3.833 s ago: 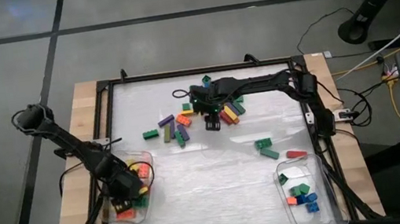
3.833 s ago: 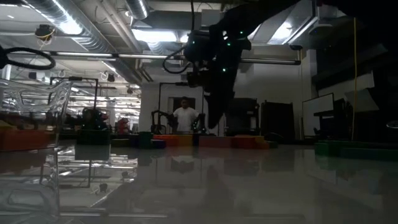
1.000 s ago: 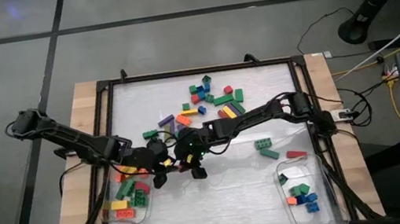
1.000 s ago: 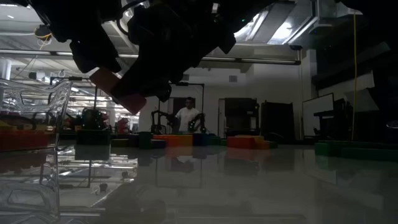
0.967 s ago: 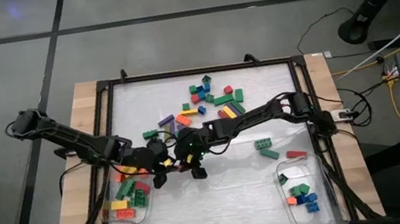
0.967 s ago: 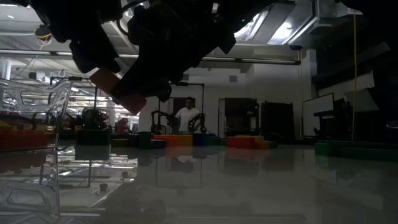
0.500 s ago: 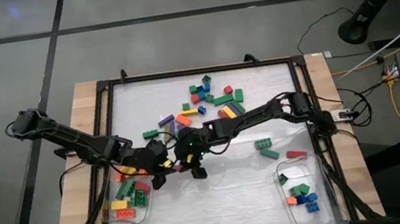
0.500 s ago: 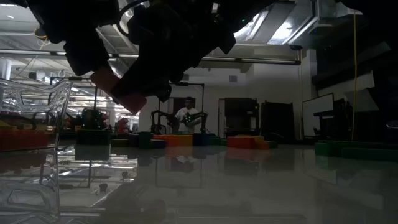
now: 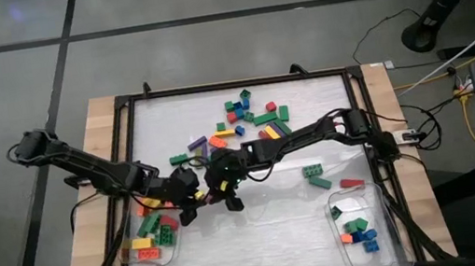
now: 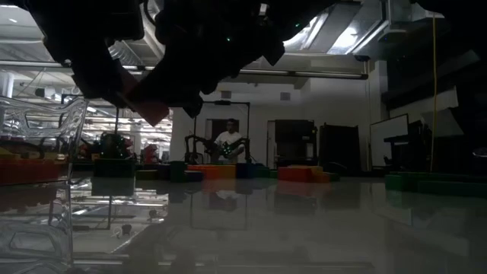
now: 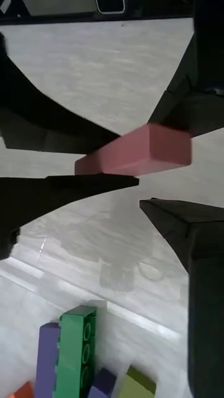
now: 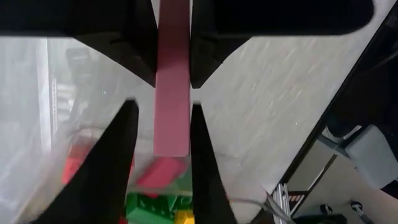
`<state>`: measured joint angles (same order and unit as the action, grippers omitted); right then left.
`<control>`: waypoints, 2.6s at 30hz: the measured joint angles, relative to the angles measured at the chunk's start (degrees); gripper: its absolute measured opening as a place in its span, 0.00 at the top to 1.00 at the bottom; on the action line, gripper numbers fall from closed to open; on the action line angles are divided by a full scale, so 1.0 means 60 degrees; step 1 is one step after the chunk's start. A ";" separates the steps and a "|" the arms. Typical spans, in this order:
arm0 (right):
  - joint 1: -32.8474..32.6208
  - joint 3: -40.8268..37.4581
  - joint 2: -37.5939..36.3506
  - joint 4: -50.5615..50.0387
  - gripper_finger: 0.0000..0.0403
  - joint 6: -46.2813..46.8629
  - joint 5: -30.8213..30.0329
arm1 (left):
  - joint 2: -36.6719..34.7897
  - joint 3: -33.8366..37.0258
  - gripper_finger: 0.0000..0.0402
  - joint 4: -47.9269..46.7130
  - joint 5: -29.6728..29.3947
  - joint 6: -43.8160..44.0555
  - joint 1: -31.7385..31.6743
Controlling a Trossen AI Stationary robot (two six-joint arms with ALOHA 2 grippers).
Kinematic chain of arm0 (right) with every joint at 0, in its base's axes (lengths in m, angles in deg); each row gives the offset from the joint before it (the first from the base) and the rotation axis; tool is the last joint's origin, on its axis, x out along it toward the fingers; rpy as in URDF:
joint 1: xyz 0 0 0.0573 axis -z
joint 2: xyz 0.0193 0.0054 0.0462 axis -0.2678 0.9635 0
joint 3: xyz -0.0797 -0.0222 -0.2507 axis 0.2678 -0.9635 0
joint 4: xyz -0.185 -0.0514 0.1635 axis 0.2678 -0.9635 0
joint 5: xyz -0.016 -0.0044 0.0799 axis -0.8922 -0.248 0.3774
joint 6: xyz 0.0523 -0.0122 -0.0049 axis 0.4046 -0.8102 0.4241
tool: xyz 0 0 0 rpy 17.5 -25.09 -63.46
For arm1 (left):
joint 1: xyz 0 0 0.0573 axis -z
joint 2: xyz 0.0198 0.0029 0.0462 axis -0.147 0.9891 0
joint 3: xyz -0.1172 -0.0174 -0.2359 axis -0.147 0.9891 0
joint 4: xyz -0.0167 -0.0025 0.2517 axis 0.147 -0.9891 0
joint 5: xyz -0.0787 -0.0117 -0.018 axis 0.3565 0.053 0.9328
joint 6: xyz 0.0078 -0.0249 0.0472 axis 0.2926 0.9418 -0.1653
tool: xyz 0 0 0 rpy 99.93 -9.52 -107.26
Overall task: Sort blocks by size
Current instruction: Put the large pink wooden block into the left transparent bin
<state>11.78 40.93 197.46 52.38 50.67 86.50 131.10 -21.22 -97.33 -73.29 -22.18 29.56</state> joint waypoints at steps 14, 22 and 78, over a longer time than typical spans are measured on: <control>0.0000 0.0178 0.0000 -0.0587 0.84 -0.0038 -0.0048 | 0.0256 0.0000 0.65 0.0197 -0.0018 -0.0237 -0.0018; -0.0007 0.0178 0.0000 -0.0640 0.84 -0.0041 -0.0109 | 0.0260 0.0004 0.72 0.0273 -0.0025 -0.0306 -0.0022; 0.0379 0.1796 -0.0729 -1.2080 0.51 -0.0783 -0.2695 | -0.3291 0.0519 0.58 -0.6060 0.3744 0.5758 0.2205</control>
<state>14.06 51.70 193.09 -20.09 45.97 70.33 111.35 -18.11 -133.69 -50.82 12.37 42.78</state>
